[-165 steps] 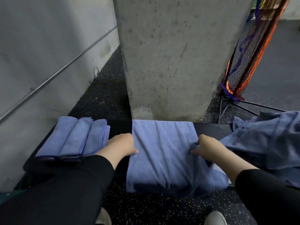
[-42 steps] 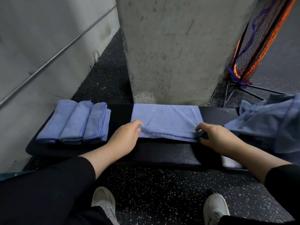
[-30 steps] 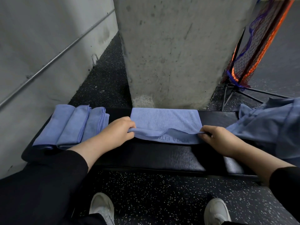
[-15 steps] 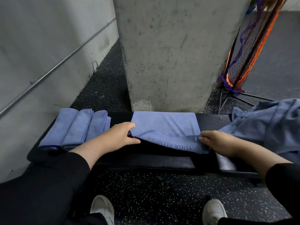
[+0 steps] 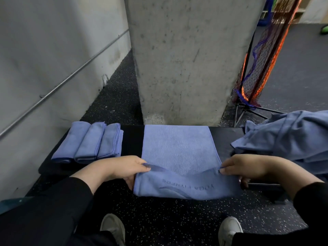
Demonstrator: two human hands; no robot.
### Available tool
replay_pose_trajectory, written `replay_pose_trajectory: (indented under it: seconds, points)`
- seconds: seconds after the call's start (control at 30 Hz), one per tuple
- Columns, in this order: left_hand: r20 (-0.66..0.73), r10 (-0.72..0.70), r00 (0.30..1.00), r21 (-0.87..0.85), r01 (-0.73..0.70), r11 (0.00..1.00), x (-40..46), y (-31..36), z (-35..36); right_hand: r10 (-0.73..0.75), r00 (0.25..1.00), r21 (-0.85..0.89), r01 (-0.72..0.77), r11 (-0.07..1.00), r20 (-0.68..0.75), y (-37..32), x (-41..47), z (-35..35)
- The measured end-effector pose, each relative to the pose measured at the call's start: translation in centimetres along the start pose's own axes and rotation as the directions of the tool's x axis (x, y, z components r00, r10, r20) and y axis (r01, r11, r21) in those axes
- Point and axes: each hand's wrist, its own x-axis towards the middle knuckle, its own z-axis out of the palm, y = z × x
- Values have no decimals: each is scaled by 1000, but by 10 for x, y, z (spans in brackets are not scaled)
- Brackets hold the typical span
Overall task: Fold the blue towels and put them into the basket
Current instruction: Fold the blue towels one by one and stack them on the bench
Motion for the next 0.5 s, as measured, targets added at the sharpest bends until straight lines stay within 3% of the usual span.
replay_pose_trajectory:
  seconds: [0.1, 0.23, 0.37, 0.5]
  points:
    - [-154, 64, 986, -107, -81, 991, 6, 14, -5, -110, 946, -27, 107, 994, -305, -8, 7, -10]
    - [-473, 151, 868, -96, -221, 971, 28, 28, -26, -108, 796, 40, 164, 986, -596, -17, 36, -23]
    - [-670, 158, 726, 76, -144, 987, 59, 34, -38, -66, 736, 72, 154, 985, -674, -28, 70, -28]
    - [-668, 123, 734, 169, -11, 986, 89, 35, -42, 2, 778, 73, 56, 996, -629, -25, 102, -29]
